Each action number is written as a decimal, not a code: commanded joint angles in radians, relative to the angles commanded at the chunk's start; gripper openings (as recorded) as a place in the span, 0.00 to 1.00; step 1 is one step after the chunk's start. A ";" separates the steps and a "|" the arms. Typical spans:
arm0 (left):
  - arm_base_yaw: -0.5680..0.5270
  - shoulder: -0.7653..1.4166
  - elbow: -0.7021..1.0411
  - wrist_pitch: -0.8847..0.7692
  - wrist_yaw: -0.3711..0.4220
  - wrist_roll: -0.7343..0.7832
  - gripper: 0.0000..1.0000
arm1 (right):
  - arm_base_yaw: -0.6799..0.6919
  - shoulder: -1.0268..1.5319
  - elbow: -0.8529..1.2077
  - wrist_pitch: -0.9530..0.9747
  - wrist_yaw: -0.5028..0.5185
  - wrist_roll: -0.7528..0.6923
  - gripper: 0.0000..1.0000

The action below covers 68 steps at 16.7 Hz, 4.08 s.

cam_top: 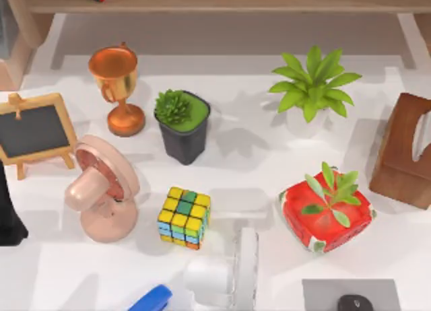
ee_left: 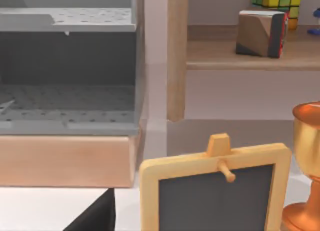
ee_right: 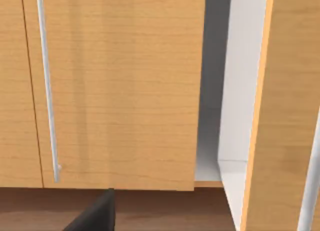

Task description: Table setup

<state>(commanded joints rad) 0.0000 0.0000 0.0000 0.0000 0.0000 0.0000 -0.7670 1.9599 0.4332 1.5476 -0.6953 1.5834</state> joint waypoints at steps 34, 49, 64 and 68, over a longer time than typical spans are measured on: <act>0.000 0.000 0.000 0.000 0.000 0.000 1.00 | 0.071 0.063 0.075 -0.022 0.032 0.006 0.00; 0.000 0.000 0.000 0.000 0.000 0.000 1.00 | 0.188 0.161 0.293 -0.162 0.153 -0.006 0.00; 0.000 0.000 0.000 0.000 0.000 0.000 1.00 | 0.268 0.270 0.536 -0.305 0.240 -0.010 0.00; 0.000 0.000 0.000 0.000 0.000 0.000 1.00 | 0.273 0.291 0.572 -0.327 0.247 -0.009 0.00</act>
<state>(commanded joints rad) 0.0000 0.0000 0.0000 0.0000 0.0000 0.0000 -0.4938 2.2509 1.0049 1.2202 -0.4488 1.5744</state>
